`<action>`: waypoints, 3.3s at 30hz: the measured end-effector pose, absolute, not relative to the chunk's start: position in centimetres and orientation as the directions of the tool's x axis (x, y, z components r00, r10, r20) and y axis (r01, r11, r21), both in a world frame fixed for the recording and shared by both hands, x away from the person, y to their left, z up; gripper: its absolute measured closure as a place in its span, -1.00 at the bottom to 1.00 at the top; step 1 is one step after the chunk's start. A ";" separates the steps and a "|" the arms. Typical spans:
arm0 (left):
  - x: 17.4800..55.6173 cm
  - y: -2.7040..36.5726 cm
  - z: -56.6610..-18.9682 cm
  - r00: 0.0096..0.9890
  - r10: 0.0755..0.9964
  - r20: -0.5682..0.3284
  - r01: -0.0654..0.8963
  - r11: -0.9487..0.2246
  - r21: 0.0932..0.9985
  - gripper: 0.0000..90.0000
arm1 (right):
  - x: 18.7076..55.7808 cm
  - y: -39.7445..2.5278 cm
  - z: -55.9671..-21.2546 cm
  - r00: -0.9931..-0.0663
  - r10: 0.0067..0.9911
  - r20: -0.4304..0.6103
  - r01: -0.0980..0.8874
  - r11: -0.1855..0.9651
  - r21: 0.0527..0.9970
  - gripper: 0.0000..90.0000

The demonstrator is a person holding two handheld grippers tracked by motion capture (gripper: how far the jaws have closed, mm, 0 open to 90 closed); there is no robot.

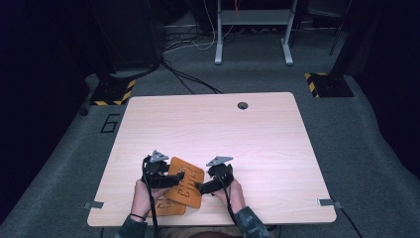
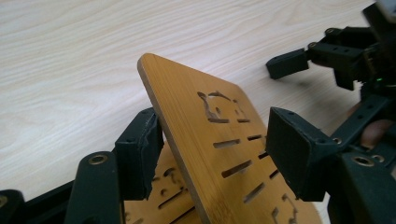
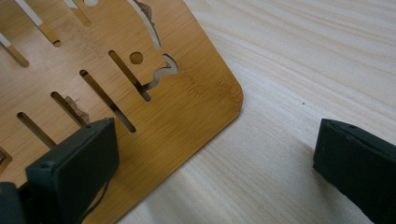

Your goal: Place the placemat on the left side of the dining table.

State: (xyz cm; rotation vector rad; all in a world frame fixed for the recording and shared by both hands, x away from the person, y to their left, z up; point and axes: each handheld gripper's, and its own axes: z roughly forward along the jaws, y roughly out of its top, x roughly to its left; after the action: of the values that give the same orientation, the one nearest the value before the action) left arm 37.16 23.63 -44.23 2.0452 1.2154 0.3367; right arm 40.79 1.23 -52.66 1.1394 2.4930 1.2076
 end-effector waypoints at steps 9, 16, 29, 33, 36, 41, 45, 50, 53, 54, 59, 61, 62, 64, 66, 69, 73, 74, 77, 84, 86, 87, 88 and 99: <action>37.4 21.9 -43.0 0.559 0.816 -0.146 0.639 -0.312 0.703 -0.01 | 40.7 1.2 -52.7 -0.665 0.747 0.016 0.540 0.465 0.702 -0.92; 37.6 20.9 -42.6 0.573 0.808 -0.139 0.629 -0.325 0.706 0.11 | 41.0 0.4 -52.7 -0.662 0.744 0.087 0.561 0.415 0.716 -0.92; 38.5 19.0 -41.9 0.603 0.790 -0.113 0.616 -0.371 0.695 0.37 | 41.1 -0.6 -52.6 -0.640 0.754 0.149 0.592 0.360 0.721 -0.90; 39.1 18.1 -41.7 0.616 0.781 -0.103 0.613 -0.393 0.686 0.48 | 41.1 -1.3 -52.6 -0.635 0.758 0.147 0.589 0.353 0.727 -0.90; 39.5 17.3 -41.5 0.632 0.769 -0.095 0.606 -0.414 0.680 0.61 | 40.8 -2.0 -52.6 -0.614 0.775 0.150 0.595 0.330 0.732 -0.91; 40.2 16.2 -41.3 0.661 0.745 -0.092 0.594 -0.444 0.671 0.77 | 40.2 -3.9 -52.5 -0.587 0.796 0.148 0.598 0.302 0.743 -0.90; 40.9 15.6 -41.1 0.675 0.730 -0.111 0.588 -0.440 0.678 0.90 | 39.8 -6.1 -52.4 -0.553 0.822 0.136 0.595 0.275 0.755 -0.90; 41.5 15.1 -41.0 0.680 0.726 -0.106 0.579 -0.443 0.684 0.91 | 39.3 -9.0 -52.2 -0.513 0.850 0.121 0.581 0.240 0.777 -0.91; 41.7 15.3 -40.8 0.678 0.726 -0.115 0.577 -0.428 0.695 0.91 | 39.0 -10.4 -51.9 -0.484 0.870 0.091 0.568 0.233 0.790 -0.91; 41.8 15.4 -40.7 0.677 0.726 -0.120 0.578 -0.424 0.697 0.91 | 39.0 -10.9 -51.8 -0.473 0.877 0.082 0.566 0.231 0.791 -0.91; 42.1 16.5 -40.3 0.661 0.740 -0.124 0.580 -0.399 0.711 0.91 | 38.9 -12.9 -51.8 -0.436 0.898 0.063 0.576 0.225 0.786 -0.92; 42.3 17.2 -40.2 0.650 0.748 -0.133 0.585 -0.381 0.716 0.91 | 38.7 -13.8 -51.8 -0.416 0.908 0.050 0.582 0.224 0.782 -0.92; 42.4 17.5 -40.2 0.646 0.750 -0.138 0.588 -0.374 0.717 0.91 | 38.7 -14.2 -51.8 -0.407 0.912 0.047 0.583 0.220 0.782 -0.92; 42.5 18.4 -40.1 0.632 0.762 -0.144 0.592 -0.354 0.724 0.91 | 38.6 -15.0 -51.8 -0.390 0.920 0.031 0.588 0.222 0.778 -0.91; 42.7 19.3 -40.0 0.613 0.775 -0.157 0.599 -0.326 0.732 0.91 | 38.5 -16.0 -52.0 -0.371 0.929 0.020 0.602 0.224 0.766 -0.91; 42.9 20.3 -39.9 0.594 0.788 -0.158 0.603 -0.307 0.736 0.91 | 38.3 -17.2 -52.2 -0.345 0.939 0.009 0.621 0.221 0.752 -0.91; 43.2 21.8 -39.9 0.562 0.813 -0.151 0.611 -0.285 0.739 0.91 | 38.1 -18.5 -52.4 -0.309 0.951 -0.007 0.637 0.212 0.741 -0.91; 43.4 22.1 -39.9 0.554 0.818 -0.155 0.616 -0.276 0.738 0.91 | 38.1 -18.8 -52.5 -0.299 0.954 -0.009 0.643 0.209 0.737 -0.91; 43.6 23.1 -39.7 0.530 0.831 -0.165 0.628 -0.255 0.735 0.91 | 38.3 -19.3 -52.8 -0.275 0.961 -0.004 0.668 0.194 0.718 -0.94; 44.3 24.5 -39.4 0.492 0.854 -0.168 0.631 -0.218 0.744 0.91 | 38.4 -19.5 -52.9 -0.248 0.969 0.000 0.667 0.171 0.725 -0.94; 44.4 24.8 -39.3 0.482 0.859 -0.173 0.631 -0.204 0.749 0.91 | 38.5 -19.5 -52.9 -0.244 0.970 0.001 0.673 0.168 0.720 -0.96; 44.5 25.0 -39.3 0.481 0.860 -0.169 0.630 -0.206 0.749 0.91 | 38.5 -19.5 -52.9 -0.244 0.970 0.001 0.673 0.168 0.720 -0.96; 44.6 25.2 -39.2 0.476 0.863 -0.172 0.631 -0.199 0.750 0.91 | 38.5 -19.5 -52.9 -0.244 0.970 0.003 0.674 0.167 0.720 -0.96; 45.5 27.3 -38.4 0.416 0.888 -0.195 0.641 -0.134 0.756 0.91 | 38.5 -19.5 -52.9 -0.242 0.970 0.000 0.673 0.167 0.720 -0.97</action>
State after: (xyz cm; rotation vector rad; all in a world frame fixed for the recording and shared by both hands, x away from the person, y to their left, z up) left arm 45.49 27.28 -38.43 1.8605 1.3086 0.3856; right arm 38.54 -19.48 -52.94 1.5504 1.9837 0.8438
